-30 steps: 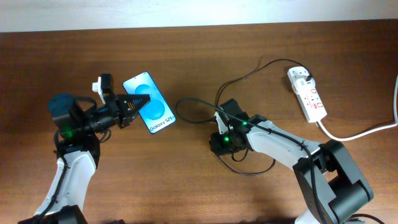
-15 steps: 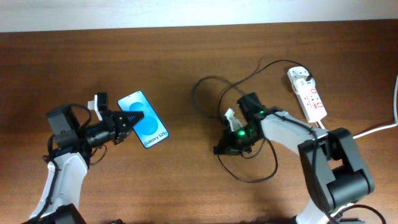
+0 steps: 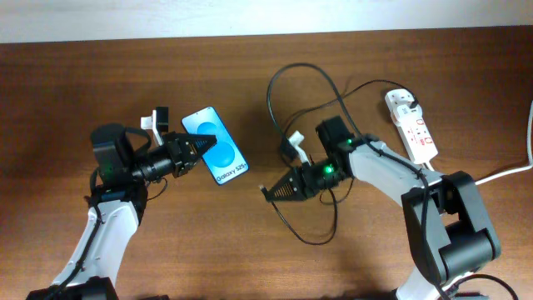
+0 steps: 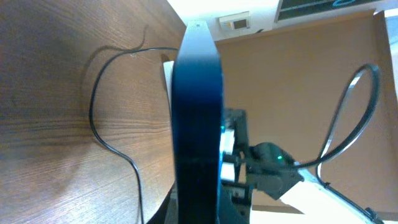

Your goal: Plug charger to phone and switch on socket

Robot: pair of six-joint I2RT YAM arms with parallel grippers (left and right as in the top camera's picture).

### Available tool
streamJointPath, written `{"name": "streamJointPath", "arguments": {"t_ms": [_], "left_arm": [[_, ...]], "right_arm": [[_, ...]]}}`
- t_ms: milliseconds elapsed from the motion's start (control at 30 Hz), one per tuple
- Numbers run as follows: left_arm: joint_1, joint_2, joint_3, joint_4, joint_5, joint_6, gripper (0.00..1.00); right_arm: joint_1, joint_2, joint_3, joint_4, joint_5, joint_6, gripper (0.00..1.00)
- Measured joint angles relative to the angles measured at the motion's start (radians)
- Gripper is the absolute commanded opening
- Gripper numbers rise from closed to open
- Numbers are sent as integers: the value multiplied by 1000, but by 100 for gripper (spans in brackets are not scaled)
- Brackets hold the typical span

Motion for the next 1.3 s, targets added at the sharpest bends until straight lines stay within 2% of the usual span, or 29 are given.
{"name": "streamJointPath", "arguments": {"t_ms": [100, 167, 300, 367, 467, 800, 1033, 1100, 1300], "left_arm": [[0, 0, -1, 33, -9, -69, 0], [0, 0, 0, 106, -8, -114, 0], [-2, 0, 0, 116, -3, -164, 0], [-6, 0, 0, 116, 8, -169, 0], [-6, 0, 0, 117, 16, -172, 0], [-6, 0, 0, 202, 20, -213, 0], [-13, 0, 0, 211, 37, -235, 0], [-13, 0, -1, 255, 43, -237, 0], [-13, 0, -1, 256, 47, -238, 0]], "right_arm": [[0, -26, 104, -48, 15, 102, 4], [3, -77, 106, -100, 29, 90, 4], [89, -95, 107, -114, 61, 64, 4], [95, -95, 107, -112, 73, 64, 4], [95, -95, 106, -18, 95, 118, 4], [95, -93, 106, 39, 114, 225, 4], [138, -87, 106, 46, 114, 232, 4], [138, -87, 106, 92, 114, 243, 4], [138, -86, 106, 134, 160, 266, 4]]}}
